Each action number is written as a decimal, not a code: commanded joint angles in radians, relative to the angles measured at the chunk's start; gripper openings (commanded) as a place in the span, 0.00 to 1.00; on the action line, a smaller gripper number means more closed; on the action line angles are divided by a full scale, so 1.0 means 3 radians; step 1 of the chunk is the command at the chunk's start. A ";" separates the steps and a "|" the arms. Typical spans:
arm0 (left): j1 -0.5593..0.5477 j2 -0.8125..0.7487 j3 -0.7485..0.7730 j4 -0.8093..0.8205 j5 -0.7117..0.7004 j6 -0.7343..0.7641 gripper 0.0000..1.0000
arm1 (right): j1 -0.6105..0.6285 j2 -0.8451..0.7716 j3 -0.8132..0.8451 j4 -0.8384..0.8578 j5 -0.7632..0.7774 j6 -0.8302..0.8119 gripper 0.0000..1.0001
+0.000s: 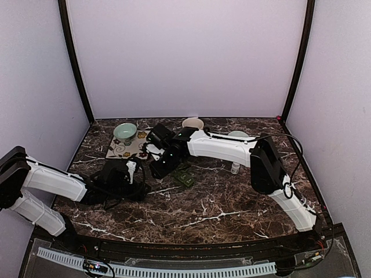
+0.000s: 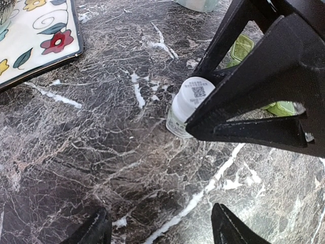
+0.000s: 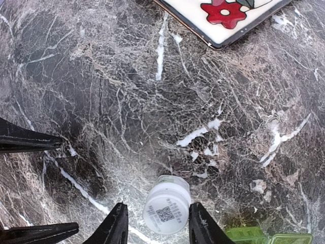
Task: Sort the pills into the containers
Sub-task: Pick up the pill bottle from the center of the board, then pass from the right arm to the left
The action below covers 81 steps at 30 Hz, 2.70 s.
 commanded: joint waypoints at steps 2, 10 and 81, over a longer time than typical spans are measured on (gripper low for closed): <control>0.0017 -0.0057 -0.0066 -0.0019 -0.0006 0.0011 0.69 | 0.0026 0.0062 0.0126 0.0020 -0.0033 0.0013 0.39; 0.0016 -0.0074 -0.0078 -0.0032 -0.0013 0.0004 0.69 | 0.0023 0.0086 0.0147 0.0023 -0.0022 0.0024 0.32; 0.0360 0.0466 0.0642 0.3102 0.2271 -0.2689 0.59 | -0.0973 -0.2825 -0.3823 0.3989 -0.2534 0.2173 0.00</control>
